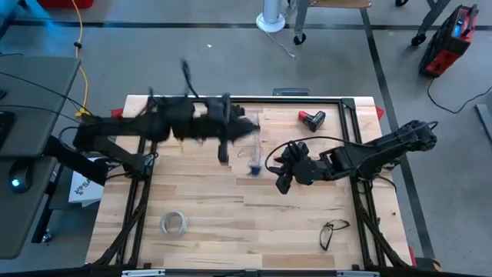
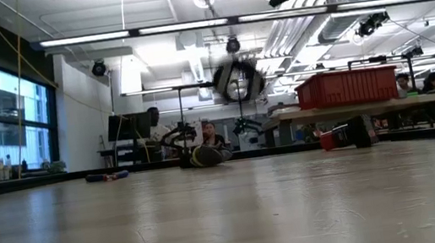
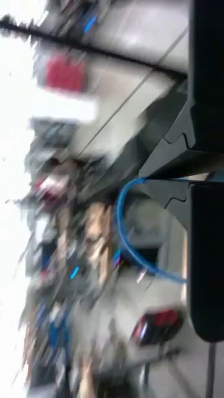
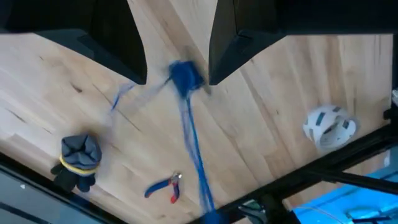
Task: Coil cords
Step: Uncoil the blue wire from the black spool
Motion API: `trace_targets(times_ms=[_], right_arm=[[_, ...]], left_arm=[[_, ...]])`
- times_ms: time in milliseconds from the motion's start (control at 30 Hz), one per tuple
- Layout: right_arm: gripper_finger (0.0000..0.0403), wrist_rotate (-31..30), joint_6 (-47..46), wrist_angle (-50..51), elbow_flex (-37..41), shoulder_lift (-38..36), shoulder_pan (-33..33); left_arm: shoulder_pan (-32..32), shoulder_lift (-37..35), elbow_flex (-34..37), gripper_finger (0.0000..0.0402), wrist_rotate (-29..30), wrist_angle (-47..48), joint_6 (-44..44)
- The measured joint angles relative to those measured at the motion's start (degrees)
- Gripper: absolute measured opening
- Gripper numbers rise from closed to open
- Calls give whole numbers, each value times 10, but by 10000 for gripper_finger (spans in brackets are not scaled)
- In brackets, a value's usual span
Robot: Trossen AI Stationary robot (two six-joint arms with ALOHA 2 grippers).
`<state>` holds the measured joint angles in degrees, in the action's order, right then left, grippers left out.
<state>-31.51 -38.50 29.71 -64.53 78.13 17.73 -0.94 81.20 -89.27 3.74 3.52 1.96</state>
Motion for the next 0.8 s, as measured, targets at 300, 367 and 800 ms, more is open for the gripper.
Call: trace_targets(times_ms=[300, 367, 800], right_arm=[[165, 54, 40, -48, -1, 21, -19], [165, 55, 40, -48, 0, 40, -20], [165, 17, 80, -173, 0, 150, -27]], left_arm=[[1, 2, -2, 0, 8, -18, 8], [3, 2, -1, 0, 18, -22, 8], [4, -2, -3, 0, 14, -23, 38]])
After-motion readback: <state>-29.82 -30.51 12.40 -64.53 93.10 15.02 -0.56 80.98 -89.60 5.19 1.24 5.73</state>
